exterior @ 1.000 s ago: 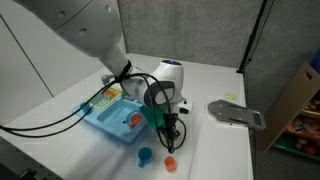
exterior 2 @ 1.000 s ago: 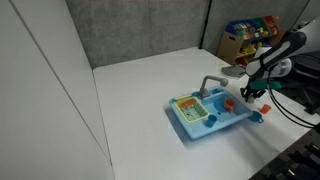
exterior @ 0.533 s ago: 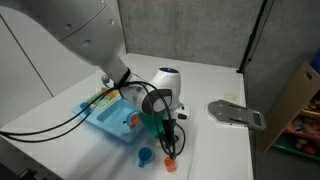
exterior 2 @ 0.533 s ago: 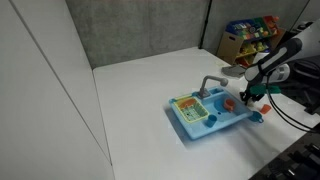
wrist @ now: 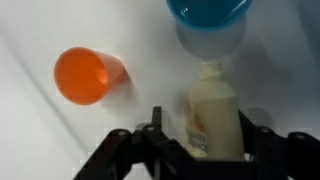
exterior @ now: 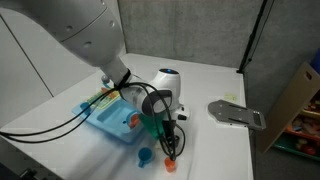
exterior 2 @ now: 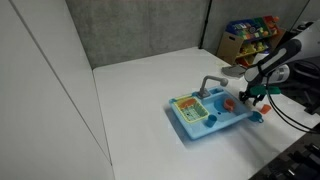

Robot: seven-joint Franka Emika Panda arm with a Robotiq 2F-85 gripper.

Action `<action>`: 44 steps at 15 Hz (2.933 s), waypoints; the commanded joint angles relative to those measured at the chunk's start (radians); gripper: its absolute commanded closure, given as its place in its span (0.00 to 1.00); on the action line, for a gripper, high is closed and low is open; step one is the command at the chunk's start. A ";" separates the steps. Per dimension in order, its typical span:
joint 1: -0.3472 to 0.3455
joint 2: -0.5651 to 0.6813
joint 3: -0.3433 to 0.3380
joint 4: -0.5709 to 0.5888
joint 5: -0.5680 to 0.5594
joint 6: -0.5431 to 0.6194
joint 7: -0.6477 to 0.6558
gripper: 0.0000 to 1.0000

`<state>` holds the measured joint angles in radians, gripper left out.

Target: Move the bottle from the sink to the table

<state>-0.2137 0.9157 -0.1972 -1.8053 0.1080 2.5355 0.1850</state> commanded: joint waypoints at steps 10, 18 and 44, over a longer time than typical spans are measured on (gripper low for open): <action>-0.032 -0.097 -0.015 -0.013 0.030 -0.047 0.017 0.00; 0.056 -0.233 -0.072 -0.096 -0.040 -0.168 0.069 0.00; 0.116 -0.793 0.018 -0.512 -0.186 -0.205 -0.128 0.00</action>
<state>-0.0743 0.1866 -0.2078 -2.2816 -0.0913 2.3455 0.1240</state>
